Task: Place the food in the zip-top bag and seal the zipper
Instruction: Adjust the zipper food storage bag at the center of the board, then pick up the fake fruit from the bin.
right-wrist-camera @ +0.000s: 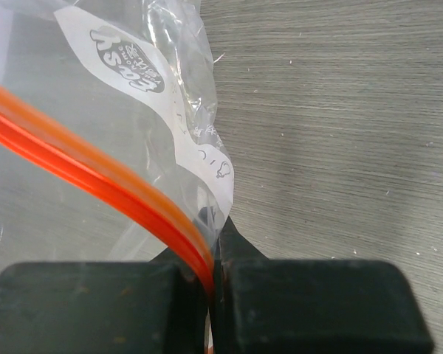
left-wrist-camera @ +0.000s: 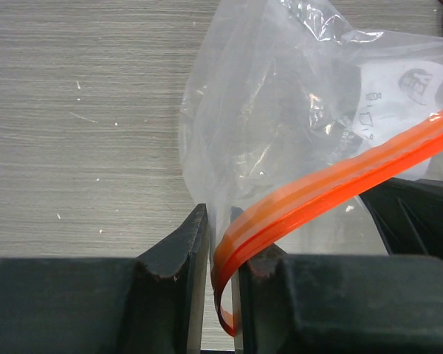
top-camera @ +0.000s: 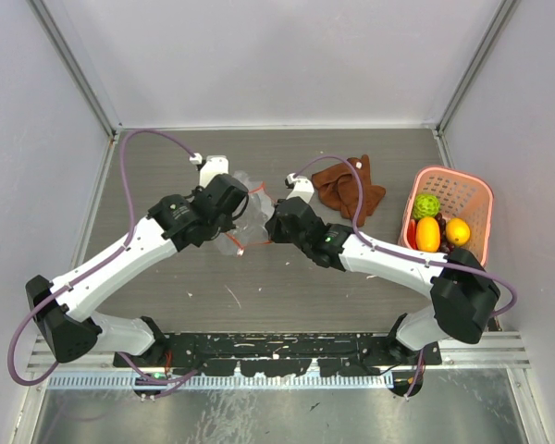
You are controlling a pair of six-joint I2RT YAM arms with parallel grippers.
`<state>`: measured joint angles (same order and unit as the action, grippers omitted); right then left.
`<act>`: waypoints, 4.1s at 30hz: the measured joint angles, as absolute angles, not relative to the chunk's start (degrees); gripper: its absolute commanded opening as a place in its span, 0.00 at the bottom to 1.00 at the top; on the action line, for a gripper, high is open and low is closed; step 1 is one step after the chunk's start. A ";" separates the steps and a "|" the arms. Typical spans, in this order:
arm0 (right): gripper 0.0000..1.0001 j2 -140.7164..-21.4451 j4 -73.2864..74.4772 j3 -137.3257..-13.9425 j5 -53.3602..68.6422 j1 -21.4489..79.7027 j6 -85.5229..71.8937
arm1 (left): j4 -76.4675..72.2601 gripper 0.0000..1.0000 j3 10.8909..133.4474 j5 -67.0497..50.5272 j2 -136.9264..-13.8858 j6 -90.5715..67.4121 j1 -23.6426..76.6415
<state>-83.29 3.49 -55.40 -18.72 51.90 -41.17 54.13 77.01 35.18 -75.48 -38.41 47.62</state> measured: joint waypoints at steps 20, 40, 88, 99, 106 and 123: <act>0.09 -83.29 3.53 -53.36 -19.66 50.78 -41.78 | 53.67 0.00 77.36 33.21 -75.70 -36.27 47.62; 0.94 -69.56 9.67 -53.93 -16.69 49.36 -27.14 | 53.63 0.00 78.02 32.45 -80.40 -36.07 47.62; 0.94 -78.54 34.06 -67.77 -4.40 -20.53 -25.43 | 54.70 0.00 83.26 26.52 -84.84 -27.64 47.51; 0.86 -83.79 28.38 -61.89 -1.54 -21.04 -27.16 | 54.70 0.00 83.26 26.09 -85.54 -27.03 47.46; 0.94 -86.04 22.46 -58.74 2.48 -21.50 -27.09 | 54.72 0.00 83.26 25.85 -86.91 -26.89 47.24; 0.80 -88.95 6.24 -52.29 12.56 -21.50 -26.46 | 55.20 0.00 84.29 25.67 -88.36 -26.09 47.22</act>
<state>-88.95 6.24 -52.29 12.56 -21.50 -26.46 55.20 84.29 25.67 -88.36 -26.09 47.22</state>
